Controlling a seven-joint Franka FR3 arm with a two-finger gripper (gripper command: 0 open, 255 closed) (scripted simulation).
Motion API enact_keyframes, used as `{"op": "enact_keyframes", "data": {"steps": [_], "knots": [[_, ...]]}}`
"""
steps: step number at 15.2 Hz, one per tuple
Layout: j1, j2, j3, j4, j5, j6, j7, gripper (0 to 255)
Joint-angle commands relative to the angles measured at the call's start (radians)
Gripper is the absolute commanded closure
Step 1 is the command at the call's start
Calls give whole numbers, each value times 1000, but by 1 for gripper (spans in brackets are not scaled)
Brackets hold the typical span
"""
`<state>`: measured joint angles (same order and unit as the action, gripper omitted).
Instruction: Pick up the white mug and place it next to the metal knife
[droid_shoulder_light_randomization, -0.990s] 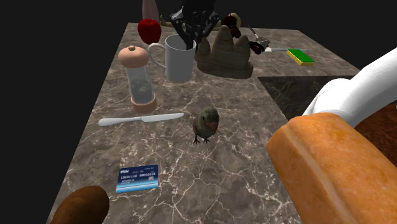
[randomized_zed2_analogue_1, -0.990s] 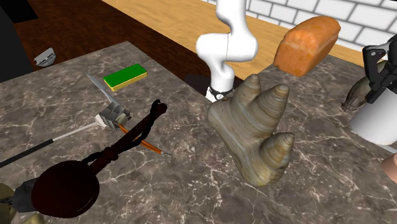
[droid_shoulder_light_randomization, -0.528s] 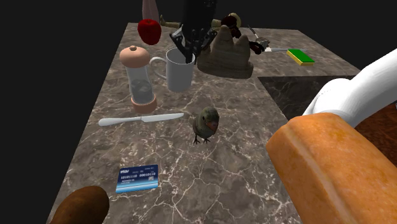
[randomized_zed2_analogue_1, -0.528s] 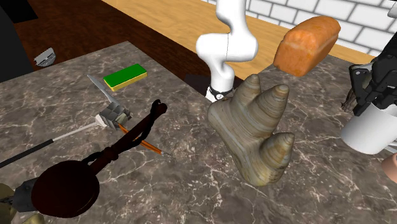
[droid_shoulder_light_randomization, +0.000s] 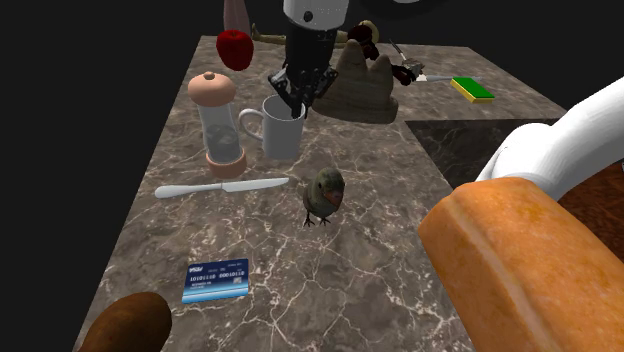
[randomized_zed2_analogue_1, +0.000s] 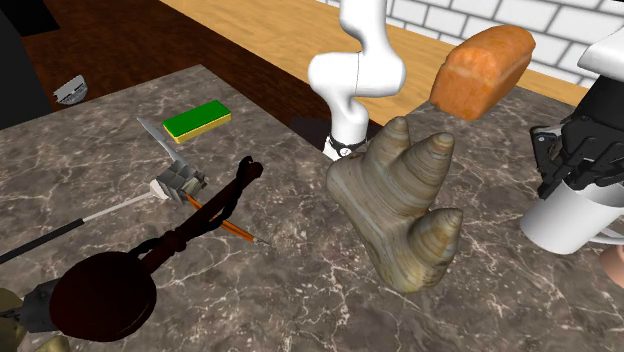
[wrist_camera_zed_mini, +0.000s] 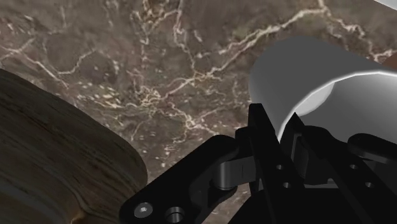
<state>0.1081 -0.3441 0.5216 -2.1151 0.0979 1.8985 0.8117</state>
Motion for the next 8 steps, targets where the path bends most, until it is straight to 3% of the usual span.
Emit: {"op": "enact_keyframes", "data": {"steps": [1, 5, 6, 8], "knots": [[0, 1, 1, -3, 0, 5, 0, 255], [0, 1, 1, -3, 0, 5, 0, 255], [0, 1, 1, -3, 0, 5, 0, 0], [0, 1, 1, -3, 0, 5, 0, 0]]}}
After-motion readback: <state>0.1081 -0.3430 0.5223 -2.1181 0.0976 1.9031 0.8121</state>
